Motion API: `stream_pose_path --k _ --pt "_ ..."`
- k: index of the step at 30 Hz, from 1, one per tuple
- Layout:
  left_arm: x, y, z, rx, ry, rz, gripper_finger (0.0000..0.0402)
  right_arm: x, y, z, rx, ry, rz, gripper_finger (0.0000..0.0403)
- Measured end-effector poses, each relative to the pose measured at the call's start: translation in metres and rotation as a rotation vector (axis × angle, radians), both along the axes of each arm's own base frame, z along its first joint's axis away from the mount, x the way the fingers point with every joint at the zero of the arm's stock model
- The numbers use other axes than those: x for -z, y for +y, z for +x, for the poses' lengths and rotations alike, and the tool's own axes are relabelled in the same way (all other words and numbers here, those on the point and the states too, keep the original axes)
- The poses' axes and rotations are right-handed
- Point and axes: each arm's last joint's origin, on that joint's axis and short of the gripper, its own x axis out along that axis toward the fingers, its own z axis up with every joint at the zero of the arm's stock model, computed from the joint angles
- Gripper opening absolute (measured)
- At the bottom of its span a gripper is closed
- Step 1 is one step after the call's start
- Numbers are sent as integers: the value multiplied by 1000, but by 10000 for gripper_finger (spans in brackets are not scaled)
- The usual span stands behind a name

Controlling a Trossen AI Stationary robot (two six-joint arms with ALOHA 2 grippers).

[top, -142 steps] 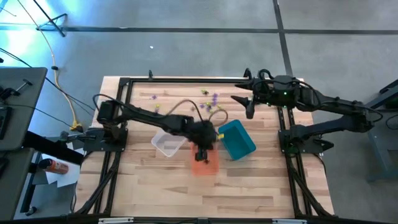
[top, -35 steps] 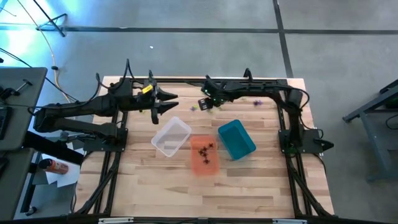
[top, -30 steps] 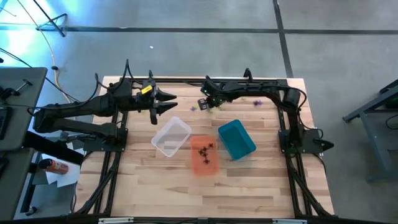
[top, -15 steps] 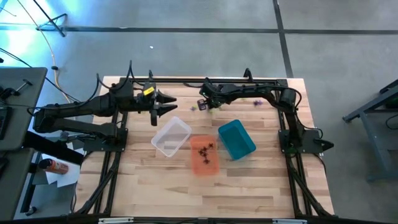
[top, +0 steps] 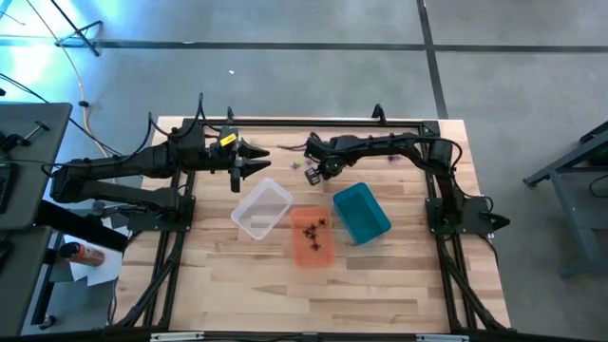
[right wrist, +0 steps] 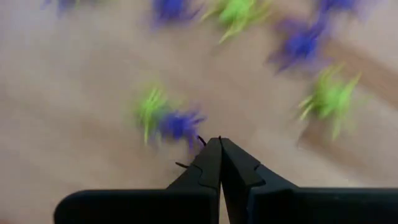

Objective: Sort Halloween decoration
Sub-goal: Put the black spider toy into the orange bin

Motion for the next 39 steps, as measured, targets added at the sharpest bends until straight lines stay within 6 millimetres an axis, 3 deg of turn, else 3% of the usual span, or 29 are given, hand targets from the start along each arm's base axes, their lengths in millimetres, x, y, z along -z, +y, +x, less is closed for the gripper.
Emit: stream_pose_path --k 4,11,17,20,23,33,39 --pt "0 0 0 -3 1 -13 152 -15 11 -7 -59 54 -29 0" --pt "0 0 0 -12 -1 -23 152 -63 3 -23 -72 -32 -112 0" --pt "0 0 0 -17 -6 -55 152 -82 3 -35 -247 -145 46 0" --pt "0 0 0 -17 -5 -55 152 -82 5 -35 -291 -204 168 3" --pt "0 0 0 -16 -7 -65 152 -79 6 -33 -296 -202 179 24" --pt "0 -1 0 19 -8 -76 152 -40 1 -18 -274 -98 104 194" --pt "0 -1 0 14 -6 -59 152 -26 5 -16 -293 -21 89 223"
